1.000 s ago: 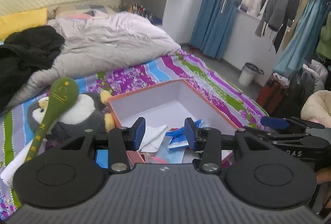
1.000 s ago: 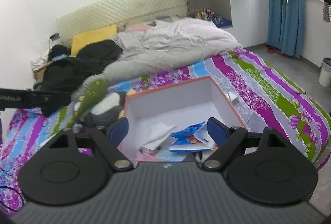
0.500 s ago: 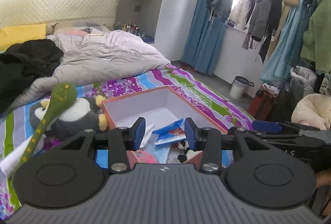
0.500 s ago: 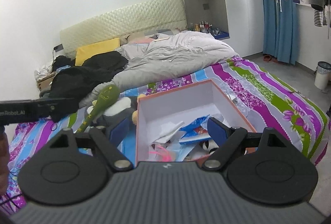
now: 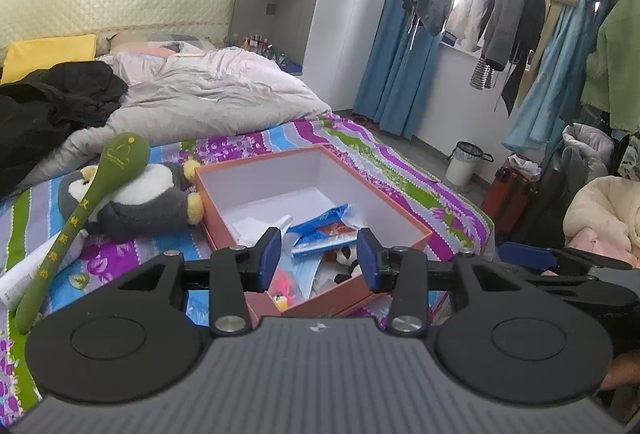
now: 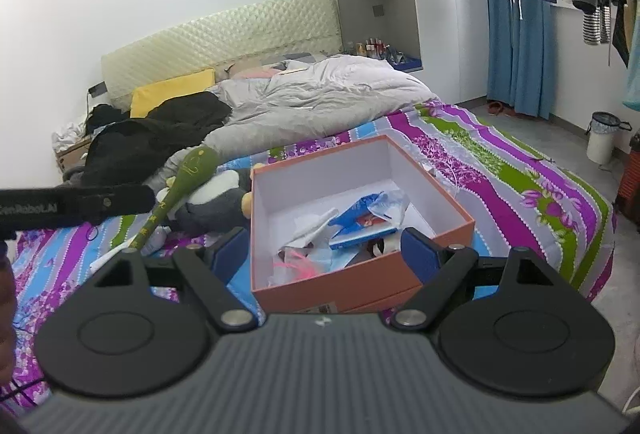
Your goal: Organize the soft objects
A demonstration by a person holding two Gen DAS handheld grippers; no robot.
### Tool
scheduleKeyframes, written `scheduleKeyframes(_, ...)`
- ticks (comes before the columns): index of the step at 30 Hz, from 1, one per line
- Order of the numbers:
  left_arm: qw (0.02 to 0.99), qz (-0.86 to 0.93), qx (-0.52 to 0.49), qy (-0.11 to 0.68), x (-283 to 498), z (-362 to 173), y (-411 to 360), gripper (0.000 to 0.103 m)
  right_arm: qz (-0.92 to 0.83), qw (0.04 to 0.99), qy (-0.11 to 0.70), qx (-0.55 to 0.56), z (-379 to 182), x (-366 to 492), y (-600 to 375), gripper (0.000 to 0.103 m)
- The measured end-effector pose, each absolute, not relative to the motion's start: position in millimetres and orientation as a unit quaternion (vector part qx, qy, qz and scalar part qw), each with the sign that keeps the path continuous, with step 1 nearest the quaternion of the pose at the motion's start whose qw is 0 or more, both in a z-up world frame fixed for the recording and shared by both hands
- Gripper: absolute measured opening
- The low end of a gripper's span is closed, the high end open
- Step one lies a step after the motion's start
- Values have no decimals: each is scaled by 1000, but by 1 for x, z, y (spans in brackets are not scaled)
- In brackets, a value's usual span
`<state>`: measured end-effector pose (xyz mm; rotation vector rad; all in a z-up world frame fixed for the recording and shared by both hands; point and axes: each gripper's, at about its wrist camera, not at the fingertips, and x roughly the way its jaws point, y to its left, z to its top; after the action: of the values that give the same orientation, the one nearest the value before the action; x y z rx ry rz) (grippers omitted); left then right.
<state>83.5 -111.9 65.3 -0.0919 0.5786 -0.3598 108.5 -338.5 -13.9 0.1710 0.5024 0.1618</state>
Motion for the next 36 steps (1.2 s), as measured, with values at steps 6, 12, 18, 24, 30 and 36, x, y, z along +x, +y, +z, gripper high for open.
scheduleKeyframes(6, 938, -170, -43, 299, 84, 51, -116, 48, 76, 961, 252, 88, -20, 106, -339, 85)
scheduleKeyframes(12, 937, -164, -45, 304, 87, 44, -114, 48, 73, 960, 258, 86, -28, 103, -339, 85)
scheduleKeyframes(18, 937, -157, -47, 307, 88, 40, -113, 48, 71, 959, 262, 83, -32, 102, -337, 85)
scheduleKeyframes(24, 936, -150, -43, 316, 90, 37, -118, 70, 67, 961, 258, 73, -34, 101, -335, 85)
scheduleKeyframes(30, 938, -140, -44, 315, 92, 38, -118, 98, 61, 961, 260, 74, -35, 102, -337, 85)
scheduleKeyframes(36, 939, -124, -37, 318, 89, 39, -120, 103, 58, 962, 256, 71, -34, 101, -336, 85)
